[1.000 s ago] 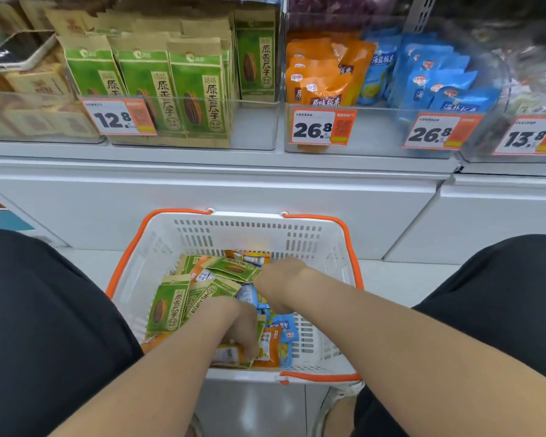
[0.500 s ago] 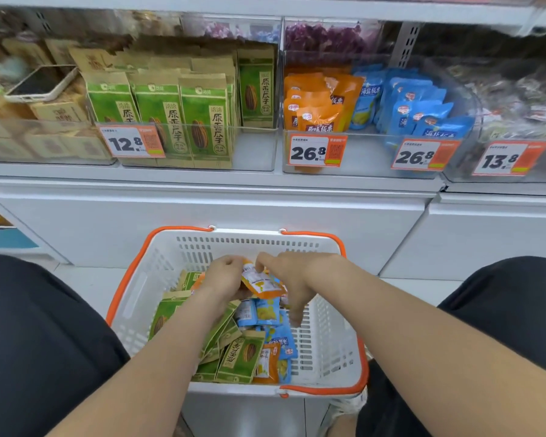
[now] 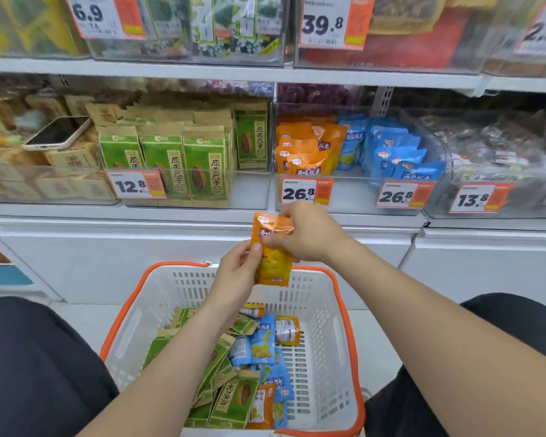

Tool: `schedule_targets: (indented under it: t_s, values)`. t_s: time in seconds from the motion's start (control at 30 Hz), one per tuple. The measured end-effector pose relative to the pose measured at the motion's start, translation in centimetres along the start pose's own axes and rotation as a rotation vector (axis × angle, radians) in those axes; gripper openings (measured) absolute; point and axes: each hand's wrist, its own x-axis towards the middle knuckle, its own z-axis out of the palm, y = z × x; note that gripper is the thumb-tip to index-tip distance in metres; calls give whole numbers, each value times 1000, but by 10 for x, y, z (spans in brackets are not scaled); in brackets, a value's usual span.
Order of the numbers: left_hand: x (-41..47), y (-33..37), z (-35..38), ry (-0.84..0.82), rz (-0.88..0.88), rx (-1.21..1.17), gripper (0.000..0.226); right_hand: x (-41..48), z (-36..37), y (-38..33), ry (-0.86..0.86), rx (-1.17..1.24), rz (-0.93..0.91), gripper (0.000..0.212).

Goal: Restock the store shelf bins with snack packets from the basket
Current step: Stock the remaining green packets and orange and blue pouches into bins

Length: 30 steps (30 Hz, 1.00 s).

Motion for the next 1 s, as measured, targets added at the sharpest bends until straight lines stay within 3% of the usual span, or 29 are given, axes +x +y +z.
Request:
schedule_targets:
  t_s: [0.2,0.37,0.5,0.67,0.83,1.0]
  values:
    - [17,38,20,14,191,69,23,3,-47,-13,97,-82,-67,38]
    - [33,66,39,104,394,457,30,7,-101,-13,378,-38,-69,25]
    - [51,93,58,256,606,767,41,17,-136,-2,636,-304,7,24]
    - [83,115,85,352,669,1039,57,44,-142,35,568,-446,110,24]
    - [116,120,105,310,500,1184,97,87,-115,71,446,-223,174,18]
    - [144,122,116,352,412,1260,111,124,-101,82,381,-151,218,24]
